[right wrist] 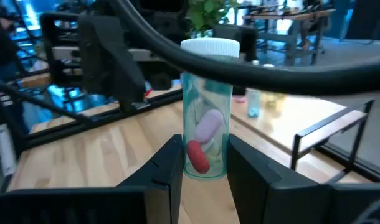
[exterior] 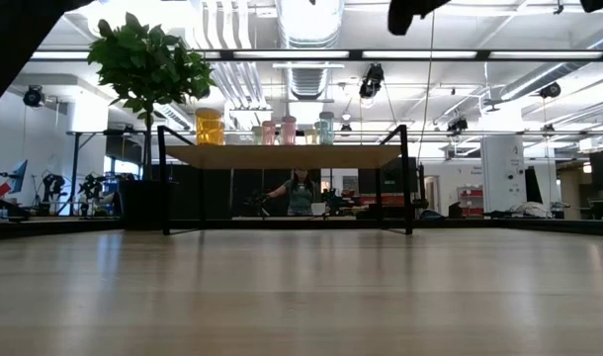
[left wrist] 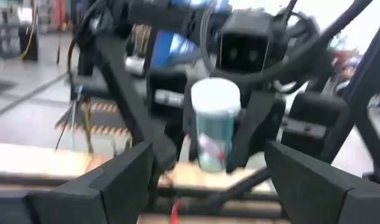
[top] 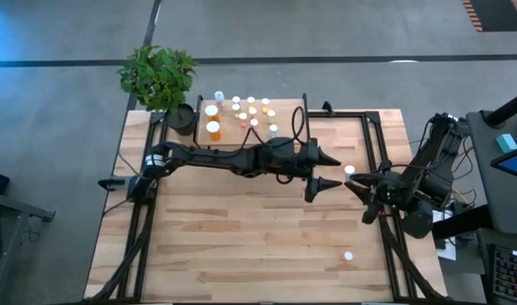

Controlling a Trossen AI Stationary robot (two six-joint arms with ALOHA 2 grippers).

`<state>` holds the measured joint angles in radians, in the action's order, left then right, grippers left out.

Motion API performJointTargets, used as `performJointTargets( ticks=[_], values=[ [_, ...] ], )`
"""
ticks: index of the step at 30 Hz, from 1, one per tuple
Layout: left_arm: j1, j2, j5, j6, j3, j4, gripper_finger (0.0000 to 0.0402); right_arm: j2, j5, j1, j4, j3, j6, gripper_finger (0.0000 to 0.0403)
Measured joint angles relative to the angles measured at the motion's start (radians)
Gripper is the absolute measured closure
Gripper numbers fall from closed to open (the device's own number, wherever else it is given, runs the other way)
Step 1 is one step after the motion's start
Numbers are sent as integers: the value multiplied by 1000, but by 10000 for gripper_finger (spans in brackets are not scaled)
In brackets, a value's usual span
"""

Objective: Pick and place medicine bottles onto shelf by color
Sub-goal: Put the blue pill bottle on the shelf

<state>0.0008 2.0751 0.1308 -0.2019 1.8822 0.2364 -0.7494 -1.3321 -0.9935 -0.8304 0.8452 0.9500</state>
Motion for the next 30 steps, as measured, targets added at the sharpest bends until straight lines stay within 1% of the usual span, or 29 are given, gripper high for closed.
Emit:
performJointTargets(
  ticks=[2, 7, 10, 13, 18, 21, 25, 30],
  values=[
    [4, -12, -1, 1, 6, -49, 109, -2, -5, 18, 0, 0, 0, 312],
    [18, -33, 37, 32, 6, -54, 109, -4, -6, 68, 20, 0, 0, 312],
    [33, -35, 74, 36, 4, -67, 109, -5, -6, 99, 62, 0, 0, 312],
    [49, -44, 84, 60, 4, -67, 109, -7, -6, 133, 97, 0, 0, 312],
    [80, -55, 204, 51, 8, -58, 109, -40, -6, 161, 114, 0, -49, 312],
    [87, -55, 254, 52, 8, -64, 109, -60, -5, 172, 115, 0, -47, 312],
    [88, -53, 263, 79, 8, -55, 109, -87, -5, 180, 130, 0, -42, 312],
    [89, -33, 284, 78, 6, -56, 109, -125, -2, 179, 173, 0, -138, 312]
  ],
)
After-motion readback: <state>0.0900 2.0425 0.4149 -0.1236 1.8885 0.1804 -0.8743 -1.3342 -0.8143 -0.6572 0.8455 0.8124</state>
